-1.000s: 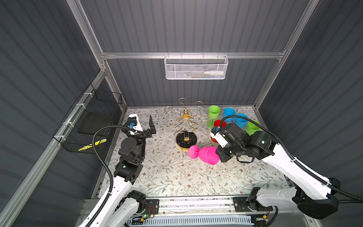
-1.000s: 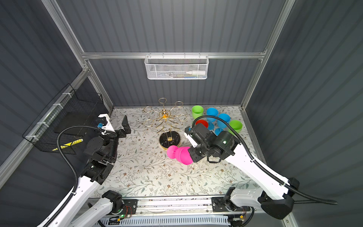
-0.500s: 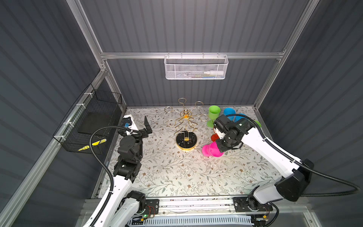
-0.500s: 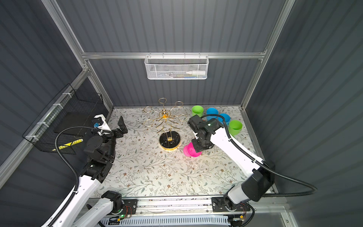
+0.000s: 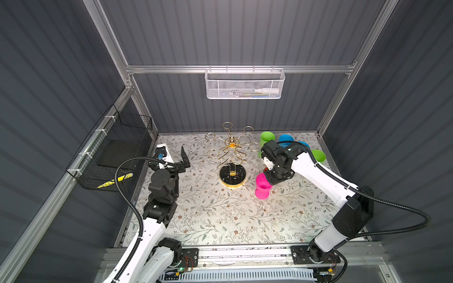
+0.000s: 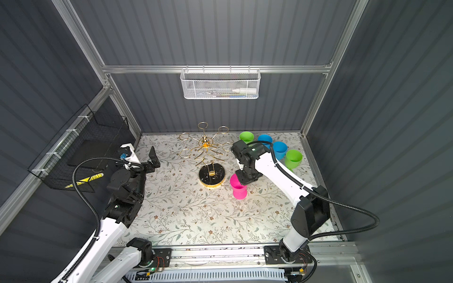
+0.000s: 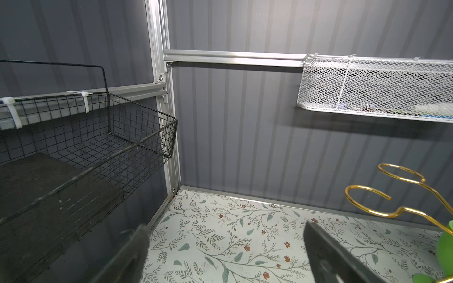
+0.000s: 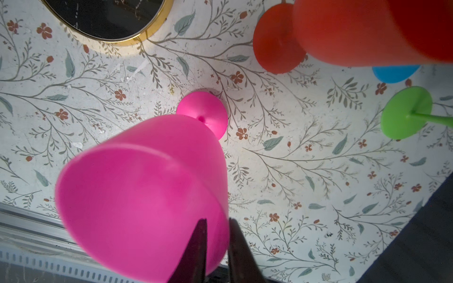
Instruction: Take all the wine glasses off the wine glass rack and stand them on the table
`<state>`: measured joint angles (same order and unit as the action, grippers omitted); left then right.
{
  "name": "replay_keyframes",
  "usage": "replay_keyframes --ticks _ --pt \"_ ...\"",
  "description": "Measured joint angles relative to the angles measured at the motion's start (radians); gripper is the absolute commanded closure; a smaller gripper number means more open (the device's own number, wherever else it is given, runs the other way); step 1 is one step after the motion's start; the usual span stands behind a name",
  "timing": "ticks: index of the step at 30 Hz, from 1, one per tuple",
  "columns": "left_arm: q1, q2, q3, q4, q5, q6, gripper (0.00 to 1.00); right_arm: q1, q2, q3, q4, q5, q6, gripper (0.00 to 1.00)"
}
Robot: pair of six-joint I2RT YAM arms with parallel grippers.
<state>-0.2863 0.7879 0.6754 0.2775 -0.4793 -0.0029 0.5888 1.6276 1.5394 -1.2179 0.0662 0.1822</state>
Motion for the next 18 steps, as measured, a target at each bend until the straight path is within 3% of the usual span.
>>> replay_keyframes --ticks 3,6,12,14,16,17,18 --pt "0.0 0.01 0.0 0.0 0.0 0.004 0.0 -0.018 -0.021 0.0 0.021 -0.018 -0.003 0.72" --pt "0.0 0.011 -0.001 0.002 0.0 0.011 0.0 -0.042 -0.071 -0.005 0.054 -0.04 0.0 0.62" --pt "0.007 0.011 -0.022 0.012 0.0 0.014 0.0 -0.138 -0.315 -0.166 0.218 -0.11 0.003 0.42" --pt "0.007 0.012 -0.028 0.014 0.0 0.014 0.0 -0.177 -0.407 -0.248 0.293 -0.131 0.008 0.33" --pt "0.012 0.017 -0.03 0.018 0.0 0.014 0.0 -0.216 -0.504 -0.343 0.382 -0.141 0.011 0.08" --pt "0.013 0.021 -0.032 0.021 0.0 0.013 0.0 -0.229 -0.542 -0.384 0.421 -0.141 0.013 0.01" --pt "0.013 0.026 -0.033 0.023 0.0 0.013 0.0 -0.246 -0.587 -0.432 0.467 -0.139 0.008 0.01"
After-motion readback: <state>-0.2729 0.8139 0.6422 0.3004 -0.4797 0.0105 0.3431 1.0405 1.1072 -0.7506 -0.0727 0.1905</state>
